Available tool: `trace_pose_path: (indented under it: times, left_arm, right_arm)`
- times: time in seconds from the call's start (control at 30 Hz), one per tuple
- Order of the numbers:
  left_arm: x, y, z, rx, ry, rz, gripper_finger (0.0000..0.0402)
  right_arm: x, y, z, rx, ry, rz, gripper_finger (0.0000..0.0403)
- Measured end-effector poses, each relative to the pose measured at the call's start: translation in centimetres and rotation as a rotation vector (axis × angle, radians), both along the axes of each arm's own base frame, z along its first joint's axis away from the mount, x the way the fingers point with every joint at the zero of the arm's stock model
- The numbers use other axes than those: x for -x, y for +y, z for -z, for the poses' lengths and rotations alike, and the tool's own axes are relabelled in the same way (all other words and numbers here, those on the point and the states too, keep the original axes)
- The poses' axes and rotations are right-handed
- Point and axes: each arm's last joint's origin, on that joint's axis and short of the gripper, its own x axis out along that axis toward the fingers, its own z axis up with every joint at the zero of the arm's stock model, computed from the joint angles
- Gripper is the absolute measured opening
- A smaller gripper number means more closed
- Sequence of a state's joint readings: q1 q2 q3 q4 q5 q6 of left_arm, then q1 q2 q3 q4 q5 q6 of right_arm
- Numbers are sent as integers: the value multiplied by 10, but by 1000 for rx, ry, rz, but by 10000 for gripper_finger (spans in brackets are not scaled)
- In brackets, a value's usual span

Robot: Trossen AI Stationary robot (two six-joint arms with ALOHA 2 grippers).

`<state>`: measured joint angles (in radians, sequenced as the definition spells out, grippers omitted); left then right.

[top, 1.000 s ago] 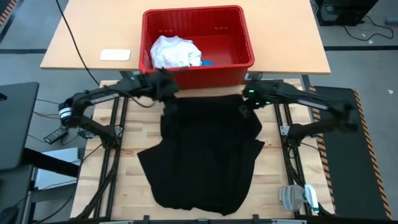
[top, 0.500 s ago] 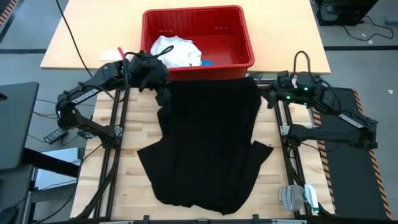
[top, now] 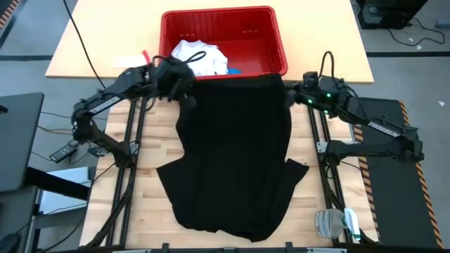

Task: Fold laundry
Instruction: Fold the black shirt

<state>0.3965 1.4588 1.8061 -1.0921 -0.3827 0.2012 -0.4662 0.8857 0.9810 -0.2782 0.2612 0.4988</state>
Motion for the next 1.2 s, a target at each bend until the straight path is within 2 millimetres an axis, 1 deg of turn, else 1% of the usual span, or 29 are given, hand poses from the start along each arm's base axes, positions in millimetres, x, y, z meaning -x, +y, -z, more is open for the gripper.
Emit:
trace_pose_path:
  times: [0.03, 0.07, 0.1, 0.17, 0.27, 0.33, 0.37, 0.4, 0.43, 0.47, 0.57, 0.67, 0.77, 0.87, 0.97, 1.03, 1.07, 1.2]
  left_arm:
    - [1, 4, -5, -28, 6, -4, 0]
    - [4, 6, -14, -67, 2, -6, 0]
    - [8, 6, -25, -112, -4, -8, 0]
    - [20, 2, -54, -205, -47, -2, 0]
    - [40, -14, -102, -346, -189, 54, 0]
    - [57, -31, -131, -404, -327, 101, 0]
    - [64, -39, -142, -421, -396, 132, 0]
    - [68, -46, -149, -441, -472, 160, 0]
    - [77, -56, -156, -458, -551, 193, 0]
    - [83, -63, -156, -453, -569, 223, 0]
    - [88, -79, -159, -423, -617, 299, 0]
    - [86, -92, -153, -318, -627, 354, 0]
    - [82, -104, -138, -145, -569, 379, 0]
    - [75, -114, -116, 71, -456, 341, 0]
    - [61, -129, -90, 298, -300, 292, 0]
    - [48, -143, -74, 419, -190, 268, 0]
    - [36, -152, -68, 465, -168, 279, 0]
    - [5, -192, -37, 641, -42, 407, 0]
  right_arm:
    - [-2, -2, -5, 47, -15, 29, 3]
    - [-2, -4, -16, 100, -46, 48, 3]
    - [-1, -4, -29, 160, -88, 54, 3]
    - [7, 0, -63, 298, -175, 54, 3]
    - [21, 12, -108, 446, -230, 13, 3]
    - [27, 20, -128, 460, -228, -28, 3]
    - [29, 24, -135, 453, -219, -54, 3]
    - [32, 27, -141, 438, -210, -75, 3]
    - [34, 31, -145, 425, -202, -96, 3]
    - [36, 35, -149, 415, -190, -112, 3]
    - [44, 44, -158, 391, -153, -112, 3]
    - [49, 51, -157, 318, -104, -147, 2]
    - [46, 59, -143, 159, -37, -258, 2]
    - [40, 69, -118, -75, 100, -381, 2]
    - [32, 84, -87, -326, 285, -472, 2]
    - [28, 97, -67, -466, 392, -544, 2]
    - [25, 105, -56, -522, 437, -579, 2]
    - [14, 137, -24, -677, 541, -719, 2]
